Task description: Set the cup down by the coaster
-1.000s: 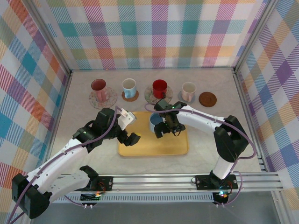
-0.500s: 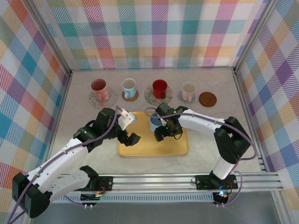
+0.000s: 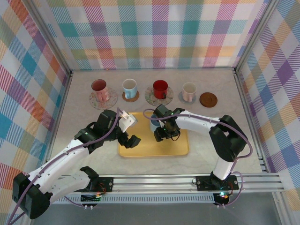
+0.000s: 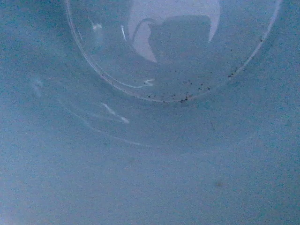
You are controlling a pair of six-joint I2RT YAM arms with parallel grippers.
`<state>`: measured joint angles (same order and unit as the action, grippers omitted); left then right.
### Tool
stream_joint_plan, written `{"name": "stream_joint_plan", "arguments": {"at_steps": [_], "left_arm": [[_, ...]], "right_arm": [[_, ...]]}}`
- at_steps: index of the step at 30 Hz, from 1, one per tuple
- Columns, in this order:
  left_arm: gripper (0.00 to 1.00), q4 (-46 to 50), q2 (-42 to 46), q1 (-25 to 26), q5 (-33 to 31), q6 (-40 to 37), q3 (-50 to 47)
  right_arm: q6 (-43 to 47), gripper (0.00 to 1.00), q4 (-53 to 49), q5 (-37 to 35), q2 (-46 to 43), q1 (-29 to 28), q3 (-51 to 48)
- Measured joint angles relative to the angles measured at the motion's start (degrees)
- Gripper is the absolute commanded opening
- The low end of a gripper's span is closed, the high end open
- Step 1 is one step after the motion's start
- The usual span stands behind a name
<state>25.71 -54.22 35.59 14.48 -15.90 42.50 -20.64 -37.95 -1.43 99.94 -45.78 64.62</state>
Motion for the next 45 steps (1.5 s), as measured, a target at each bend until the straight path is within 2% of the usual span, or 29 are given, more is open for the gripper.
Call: {"name": "stream_joint_plan", "arguments": {"at_steps": [5,37,43,45], "left_arm": [[1.00,0.1,0.7,0.0,0.0,0.0,-0.1],[1.00,-0.3,1.2,0.0,0.0,0.0,-1.1],[1.00,-0.3,1.2,0.0,0.0,0.0,-1.1],[1.00,-0.4,1.1,0.0,0.0,0.0,-1.1]], "right_arm": [[-0.5,0.51,0.9,0.0,1.2,-0.1,0.7],[-0.9,0.22,1.5,-2.5,3.0,-0.8,2.0],[-0.5,0.02,1.5,-3.3,3.0,-0.8,2.1],[-0.2,0.00,1.5,-3.4,3.0,-0.8,2.1]]}}
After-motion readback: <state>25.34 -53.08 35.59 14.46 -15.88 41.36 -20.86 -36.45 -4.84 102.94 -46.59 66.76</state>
